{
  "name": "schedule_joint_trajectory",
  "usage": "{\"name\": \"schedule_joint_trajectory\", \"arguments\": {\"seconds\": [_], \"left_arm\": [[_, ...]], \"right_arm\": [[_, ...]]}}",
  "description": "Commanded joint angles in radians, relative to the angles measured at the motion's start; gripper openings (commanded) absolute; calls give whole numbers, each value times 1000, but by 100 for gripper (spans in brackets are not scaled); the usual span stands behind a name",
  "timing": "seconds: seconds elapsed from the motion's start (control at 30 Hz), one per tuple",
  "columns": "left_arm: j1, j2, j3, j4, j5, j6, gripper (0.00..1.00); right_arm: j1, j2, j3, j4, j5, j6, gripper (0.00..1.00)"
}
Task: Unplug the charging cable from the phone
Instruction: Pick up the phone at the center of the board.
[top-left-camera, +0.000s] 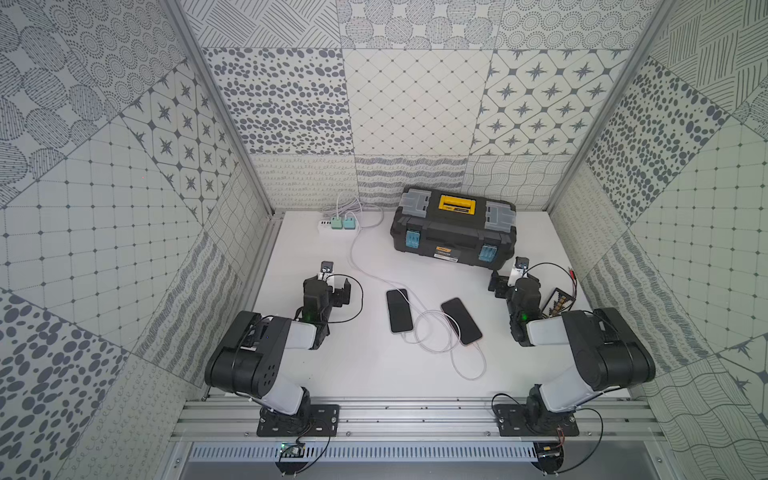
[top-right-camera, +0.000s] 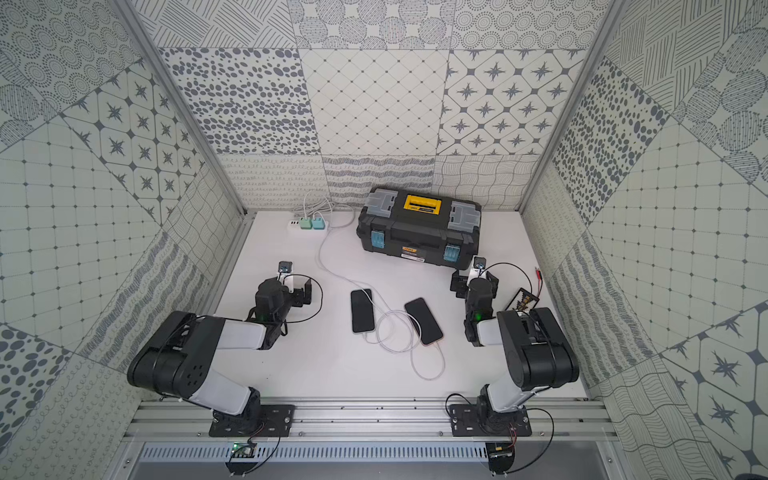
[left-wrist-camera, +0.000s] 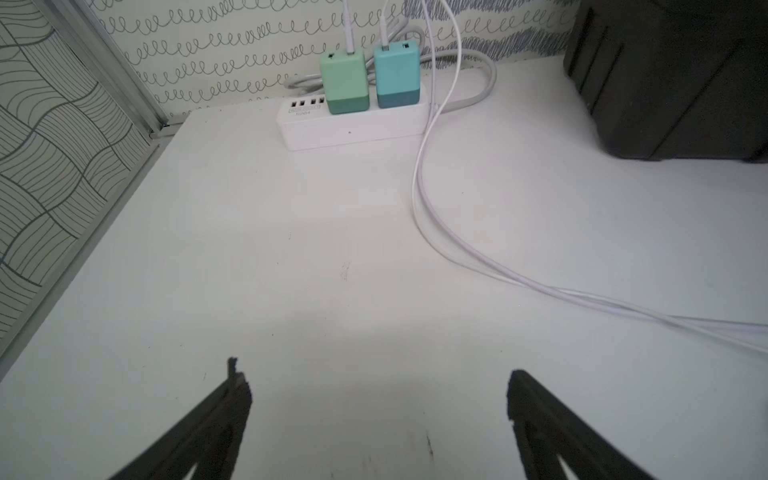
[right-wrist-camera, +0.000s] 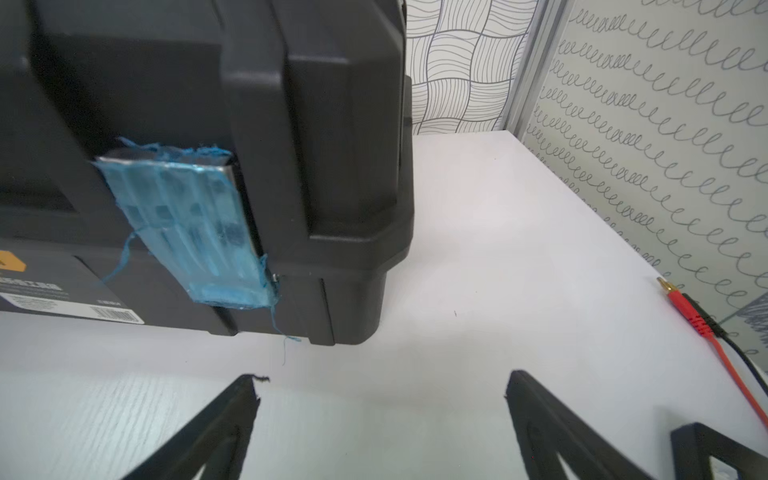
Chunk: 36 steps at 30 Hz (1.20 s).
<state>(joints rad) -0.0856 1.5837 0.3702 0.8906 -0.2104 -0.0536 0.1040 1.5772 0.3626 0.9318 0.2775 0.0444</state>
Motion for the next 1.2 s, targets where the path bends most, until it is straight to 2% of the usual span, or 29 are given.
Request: {"name": "schedule_joint_trajectory", "arguments": {"seconds": [0.0,0.9,1.0,1.1,1.17], "left_arm": [[4,1,10,43,14,13,99],[28,-2,18,21,40,-10,99],[28,-36,43,-74,29,-13,99],[28,-135,152,-325,8,-18,99],[27,-202,217,-472,-65,-64,99]], "right_arm": [[-4,-1,4,38,0,1,97],[-4,-4,10,24,-2,-3,97],[1,-57,50,-106,-5,-13,97],[13,-146,261,-525,1,1,97],[11,-164,418,-750,-22,67,97]]}}
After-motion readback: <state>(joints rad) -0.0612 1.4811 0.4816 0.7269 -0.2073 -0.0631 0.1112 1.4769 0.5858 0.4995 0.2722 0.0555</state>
